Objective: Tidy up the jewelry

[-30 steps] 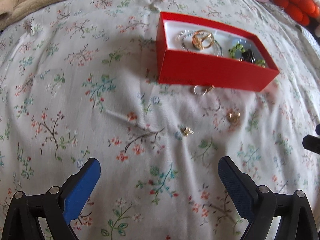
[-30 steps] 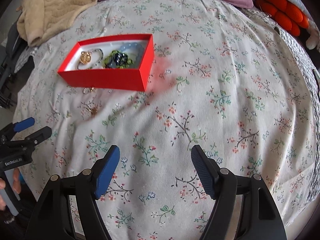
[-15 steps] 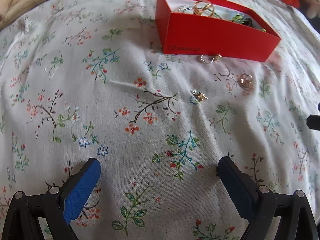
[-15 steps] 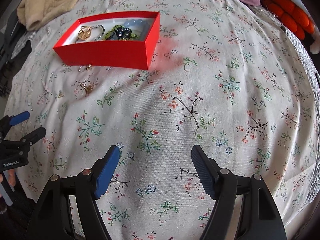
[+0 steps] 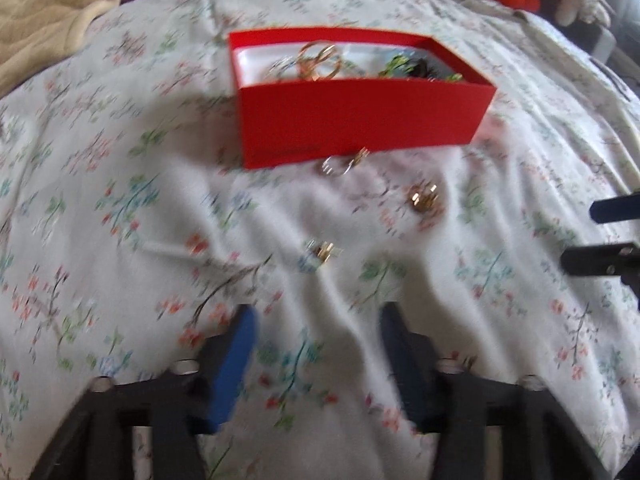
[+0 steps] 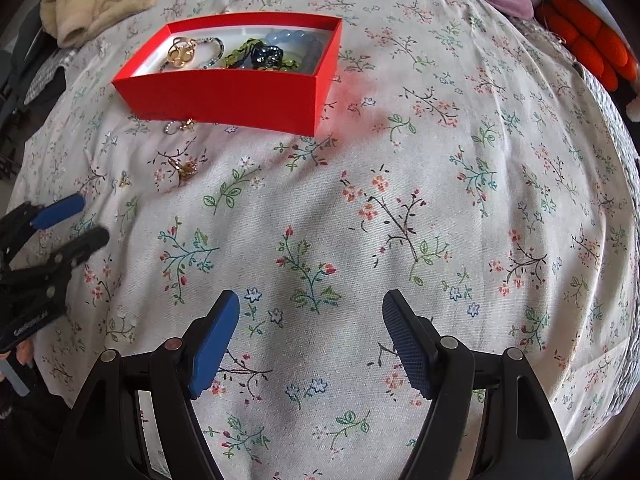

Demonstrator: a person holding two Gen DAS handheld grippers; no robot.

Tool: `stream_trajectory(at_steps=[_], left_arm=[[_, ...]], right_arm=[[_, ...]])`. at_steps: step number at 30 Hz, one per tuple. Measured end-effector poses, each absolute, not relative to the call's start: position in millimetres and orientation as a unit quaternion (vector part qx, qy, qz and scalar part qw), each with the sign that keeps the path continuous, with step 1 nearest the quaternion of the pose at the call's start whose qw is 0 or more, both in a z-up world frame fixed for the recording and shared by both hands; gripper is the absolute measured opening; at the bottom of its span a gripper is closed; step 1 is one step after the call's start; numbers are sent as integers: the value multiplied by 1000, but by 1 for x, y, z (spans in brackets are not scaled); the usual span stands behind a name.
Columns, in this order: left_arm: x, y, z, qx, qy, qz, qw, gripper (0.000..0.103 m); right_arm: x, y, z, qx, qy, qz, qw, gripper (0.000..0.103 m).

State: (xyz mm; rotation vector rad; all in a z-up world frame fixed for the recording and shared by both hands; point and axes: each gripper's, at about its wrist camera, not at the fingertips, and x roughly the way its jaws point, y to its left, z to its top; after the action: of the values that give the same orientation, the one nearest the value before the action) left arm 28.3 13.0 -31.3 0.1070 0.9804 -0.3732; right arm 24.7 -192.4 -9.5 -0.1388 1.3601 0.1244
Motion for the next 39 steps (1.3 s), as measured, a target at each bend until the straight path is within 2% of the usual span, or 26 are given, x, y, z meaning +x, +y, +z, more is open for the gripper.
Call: stream_trajectory(at_steps=[2, 15, 23, 31, 39], left_arm=[[31, 11, -29, 44, 454, -189, 869, 36], [47, -6, -40, 91, 448, -186, 869, 26], [50, -6, -42, 107, 448, -175, 870, 6], [49, 0, -37, 109, 449, -170, 871, 4], [47, 18, -30, 87, 454, -157, 873, 4]], right_arm=[[25, -191, -11, -66, 629, 57, 772, 77], [28, -187, -16, -65, 633, 57, 769, 77], [35, -180, -22, -60, 633, 57, 770, 77], [46, -161, -24, -54, 625, 62, 776, 77], [69, -148, -10, -14, 569, 74, 819, 76]])
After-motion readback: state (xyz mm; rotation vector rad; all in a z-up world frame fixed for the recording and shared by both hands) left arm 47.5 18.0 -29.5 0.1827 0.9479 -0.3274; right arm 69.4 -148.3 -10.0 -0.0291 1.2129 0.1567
